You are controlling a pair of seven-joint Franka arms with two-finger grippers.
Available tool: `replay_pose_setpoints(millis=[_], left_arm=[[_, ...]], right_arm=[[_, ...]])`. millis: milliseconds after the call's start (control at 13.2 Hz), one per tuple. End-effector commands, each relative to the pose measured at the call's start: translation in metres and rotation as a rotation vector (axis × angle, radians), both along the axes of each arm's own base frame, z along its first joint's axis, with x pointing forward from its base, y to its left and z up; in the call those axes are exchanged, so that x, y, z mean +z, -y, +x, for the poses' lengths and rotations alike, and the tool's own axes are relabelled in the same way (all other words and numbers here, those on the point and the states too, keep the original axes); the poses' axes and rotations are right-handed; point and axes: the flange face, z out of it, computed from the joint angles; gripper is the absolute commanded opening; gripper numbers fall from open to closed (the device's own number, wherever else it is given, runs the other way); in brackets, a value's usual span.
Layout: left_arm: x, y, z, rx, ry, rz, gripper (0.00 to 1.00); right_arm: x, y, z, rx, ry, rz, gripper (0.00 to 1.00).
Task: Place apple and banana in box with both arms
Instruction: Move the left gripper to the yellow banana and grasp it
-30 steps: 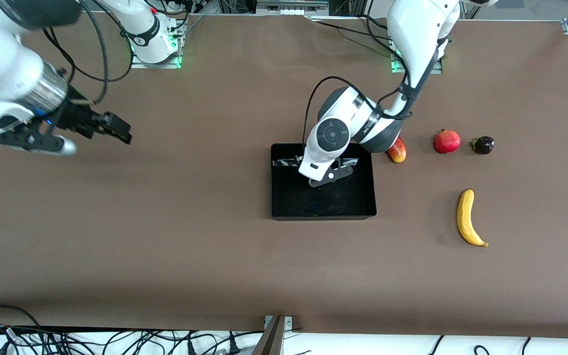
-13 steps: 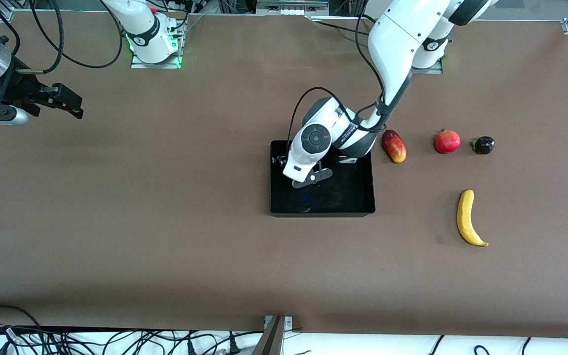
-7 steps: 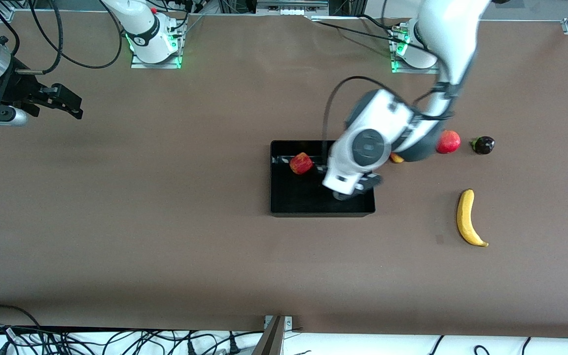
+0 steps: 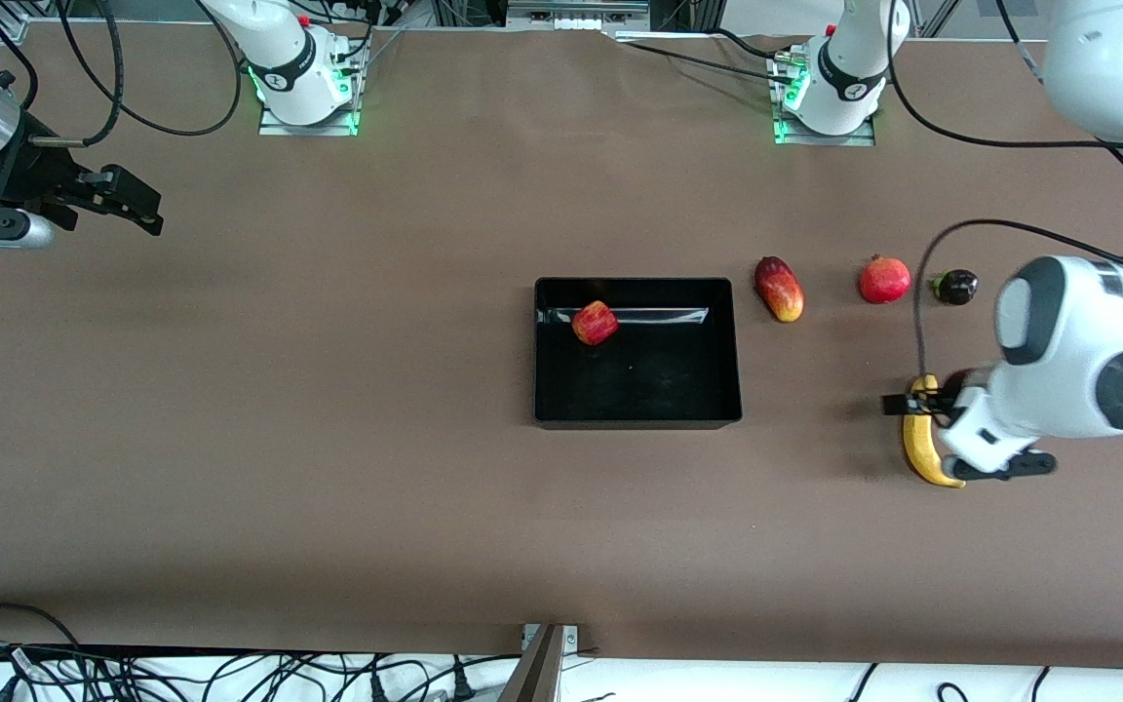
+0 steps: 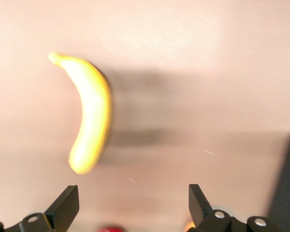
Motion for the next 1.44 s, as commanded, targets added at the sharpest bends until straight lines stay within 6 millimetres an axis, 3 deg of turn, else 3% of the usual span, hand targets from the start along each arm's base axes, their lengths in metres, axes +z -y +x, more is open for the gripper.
replay_pose_setpoints(millis=[0, 227, 378, 680, 756, 831, 983, 1058, 1209, 1360], left_arm=[[-0.053, -0.022, 0.009, -0.128, 0.044, 0.007, 1.0], [-0.103, -0.025, 0.003, -0.129, 0.086, 0.01, 1.0], [-0.126, -0.03, -0.005, -0.124, 0.089, 0.007, 1.0], [-0.14, -0.045, -0.011, -0.114, 0.073, 0.013, 1.0], [-0.14, -0.044, -0.011, -0.112, 0.07, 0.011, 0.85], [-0.139, -0.047, -0.012, -0.105, 0.07, 0.011, 0.65], [-0.14, -0.046, -0.015, -0.109, 0.063, 0.008, 0.11], [-0.139, -0.046, -0.014, -0.109, 0.063, 0.01, 0.0], [-0.121, -0.042, -0.012, -0.104, 0.065, 0.016, 0.0], [-0.087, -0.021, -0.011, -0.083, 0.012, 0.008, 0.0]], right_arm=[[0.006, -0.001, 0.001, 0.002, 0.001, -0.001, 1.0], [0.006, -0.001, 0.001, 0.003, 0.002, 0.0, 1.0], [0.006, -0.002, 0.001, 0.002, 0.003, -0.001, 1.0], [0.006, -0.005, 0.001, 0.006, 0.002, 0.004, 1.0], [0.006, -0.005, 0.001, 0.006, 0.002, 0.006, 1.0], [0.006, -0.006, 0.001, 0.006, 0.005, 0.006, 1.0], [0.007, -0.006, 0.002, 0.008, 0.014, 0.008, 1.0], [0.007, -0.006, 0.002, 0.008, 0.014, 0.01, 1.0], [0.007, -0.007, 0.002, 0.011, 0.012, 0.022, 1.0], [0.007, -0.006, 0.003, 0.012, 0.018, 0.023, 1.0]])
